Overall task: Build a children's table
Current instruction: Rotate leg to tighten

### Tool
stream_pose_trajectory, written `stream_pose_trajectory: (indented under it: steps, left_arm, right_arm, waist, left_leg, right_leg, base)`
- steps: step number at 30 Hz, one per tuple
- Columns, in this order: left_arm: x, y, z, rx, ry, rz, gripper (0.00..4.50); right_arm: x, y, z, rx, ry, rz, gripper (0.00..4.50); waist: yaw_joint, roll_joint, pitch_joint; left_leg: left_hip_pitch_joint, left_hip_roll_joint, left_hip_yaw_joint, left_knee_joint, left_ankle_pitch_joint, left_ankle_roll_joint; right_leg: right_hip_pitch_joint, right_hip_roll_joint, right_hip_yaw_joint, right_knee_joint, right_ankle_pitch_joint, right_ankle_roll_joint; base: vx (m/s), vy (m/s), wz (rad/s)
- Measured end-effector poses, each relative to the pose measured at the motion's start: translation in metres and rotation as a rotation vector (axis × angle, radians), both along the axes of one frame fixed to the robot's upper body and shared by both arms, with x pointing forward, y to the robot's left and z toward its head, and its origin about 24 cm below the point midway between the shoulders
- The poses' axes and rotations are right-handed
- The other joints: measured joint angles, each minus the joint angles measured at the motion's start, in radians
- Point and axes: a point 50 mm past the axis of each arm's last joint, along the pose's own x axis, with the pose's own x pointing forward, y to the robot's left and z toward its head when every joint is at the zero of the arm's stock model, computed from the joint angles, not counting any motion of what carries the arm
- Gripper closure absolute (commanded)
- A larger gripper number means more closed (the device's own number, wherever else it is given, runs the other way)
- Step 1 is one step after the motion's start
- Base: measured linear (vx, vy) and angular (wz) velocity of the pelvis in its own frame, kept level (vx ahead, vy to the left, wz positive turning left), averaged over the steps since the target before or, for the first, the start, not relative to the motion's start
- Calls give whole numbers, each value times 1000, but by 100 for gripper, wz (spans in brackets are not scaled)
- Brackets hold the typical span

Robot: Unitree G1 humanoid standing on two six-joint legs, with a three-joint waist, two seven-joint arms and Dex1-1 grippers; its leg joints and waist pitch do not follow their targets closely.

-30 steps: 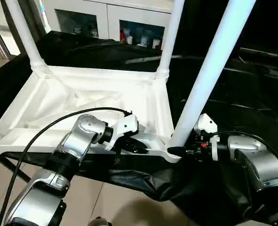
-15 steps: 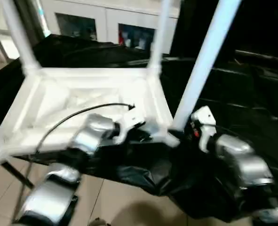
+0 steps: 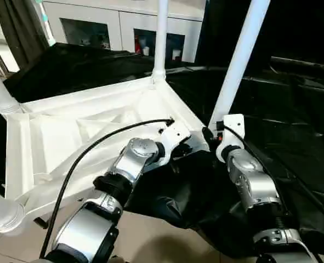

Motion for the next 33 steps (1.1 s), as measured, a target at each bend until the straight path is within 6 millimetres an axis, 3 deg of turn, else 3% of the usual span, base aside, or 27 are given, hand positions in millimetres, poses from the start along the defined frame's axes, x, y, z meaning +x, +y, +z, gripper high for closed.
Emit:
stream_pose_trajectory:
  steps: [6, 10, 16, 21, 23, 27, 30, 33]
  left_arm:
    - [1, 0, 1, 12, -21, -24, 450]
    - [1, -1, 4, 11, -40, -60, 450]
    - [0, -1, 6, -13, -79, -108, 450]
    - [-1, 3, 6, -64, -87, -101, 450]
    - [-3, 9, 7, -133, -66, -84, 395]
    - [-10, 26, 23, -183, -70, -118, 374]
    - [-25, 59, 36, -113, -64, -120, 352]
    - [-28, 71, 41, -100, -39, -93, 327]
  right_arm:
    - [-2, 1, 0, -14, -10, 8, 132]
    - [-10, -6, 1, -32, -28, 37, 132]
    - [-36, -31, 4, -114, -7, 156, 132]
    - [-59, -30, 7, -140, 24, 299, 132]
    - [-67, -24, 10, -113, 30, 354, 130]
    - [-68, -11, 17, -48, 2, 403, 130]
    - [-65, 1, 21, -3, -19, 431, 130]
    - [-65, 1, 21, -2, -17, 431, 130]
  waist:
    - [4, 1, 1]
    - [13, 6, 3]
    - [23, 11, 5]
    - [24, 14, 7]
    - [21, 12, 10]
    - [7, 7, 14]
    - [-7, 2, 17]
    - [8, 1, 18]
  left_leg:
    - [-1, 0, -1, -3, 0, 0]
    - [-3, 0, 0, -3, 0, 0]
    - [-7, 1, 0, -3, 0, 0]
    - [-8, 1, 1, -2, 0, 0]
    - [-9, 1, 1, -2, 0, 0]
    - [-11, 2, 2, -1, 0, 0]
    - [-15, 3, 1, 0, 0, 0]
    - [-22, 3, 1, 3, 1, 0]
  right_leg:
    - [-2, 0, -1, -1, 0, 0]
    - [-2, 0, 0, -1, 0, 1]
    - [-4, 0, -1, -1, 0, 2]
    - [-5, 0, 0, -1, -1, 3]
    - [-7, 1, 0, -1, -1, 3]
    - [-10, 1, 1, 0, -1, 2]
    - [-14, 2, 0, 1, -2, 1]
    - [-19, 2, 0, 1, -3, 1]
  base:
    - [0, 0, 0]
    - [0, 0, 0]
    - [0, 0, 0]
    - [0, 0, 0]
    - [0, 0, 0]
    - [0, 0, 0]
    - [0, 0, 0]
    - [0, 0, 0]
